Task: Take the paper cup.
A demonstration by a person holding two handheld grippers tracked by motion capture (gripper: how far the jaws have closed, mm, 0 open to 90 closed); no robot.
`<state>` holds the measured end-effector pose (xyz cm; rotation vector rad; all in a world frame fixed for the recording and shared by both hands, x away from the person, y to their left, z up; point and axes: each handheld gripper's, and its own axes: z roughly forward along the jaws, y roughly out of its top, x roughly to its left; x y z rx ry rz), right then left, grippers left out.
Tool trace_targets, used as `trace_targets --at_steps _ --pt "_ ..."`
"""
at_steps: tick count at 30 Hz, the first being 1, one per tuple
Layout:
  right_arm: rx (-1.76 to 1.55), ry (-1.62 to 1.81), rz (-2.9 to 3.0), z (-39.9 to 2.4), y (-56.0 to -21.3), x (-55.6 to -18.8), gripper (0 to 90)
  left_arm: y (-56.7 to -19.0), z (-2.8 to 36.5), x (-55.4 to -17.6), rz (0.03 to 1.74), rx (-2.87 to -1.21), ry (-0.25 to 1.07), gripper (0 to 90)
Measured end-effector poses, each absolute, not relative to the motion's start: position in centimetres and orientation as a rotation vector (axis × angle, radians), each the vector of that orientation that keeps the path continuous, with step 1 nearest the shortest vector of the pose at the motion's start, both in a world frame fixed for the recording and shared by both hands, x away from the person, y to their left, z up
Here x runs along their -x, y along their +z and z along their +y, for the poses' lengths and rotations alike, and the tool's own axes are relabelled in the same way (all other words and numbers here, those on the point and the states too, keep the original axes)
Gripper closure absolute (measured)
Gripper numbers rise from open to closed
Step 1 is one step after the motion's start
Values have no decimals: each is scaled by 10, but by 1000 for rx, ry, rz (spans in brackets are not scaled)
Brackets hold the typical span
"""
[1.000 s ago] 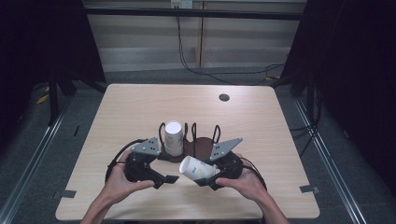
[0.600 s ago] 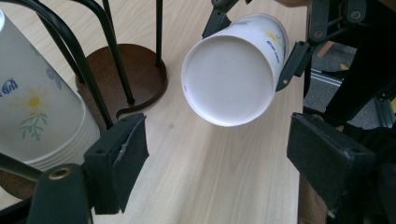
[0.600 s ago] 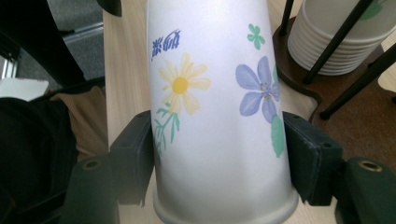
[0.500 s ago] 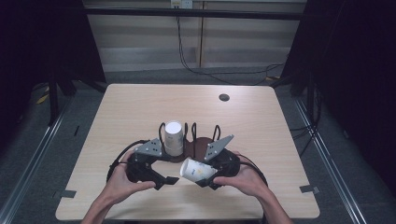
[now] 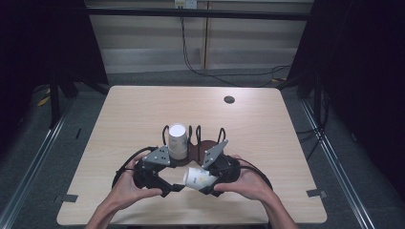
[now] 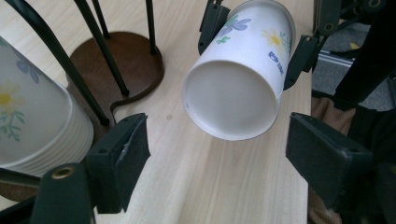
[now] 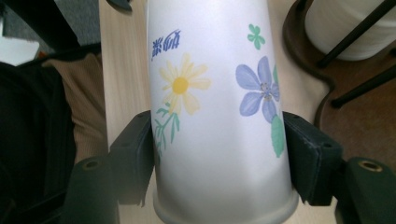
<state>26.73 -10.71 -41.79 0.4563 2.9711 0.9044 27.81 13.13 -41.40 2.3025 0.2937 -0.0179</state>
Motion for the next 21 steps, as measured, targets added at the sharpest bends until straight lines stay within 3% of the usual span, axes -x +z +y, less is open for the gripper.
trace_targets --at_steps 6,21 --pt "-456 855 3001 -104 -420 -265 328 -418 126 -277 226 -2343 -64 270" --pt "-371 788 3035 -90 -420 -262 328 -422 118 -275 179 -2407 -98 275"
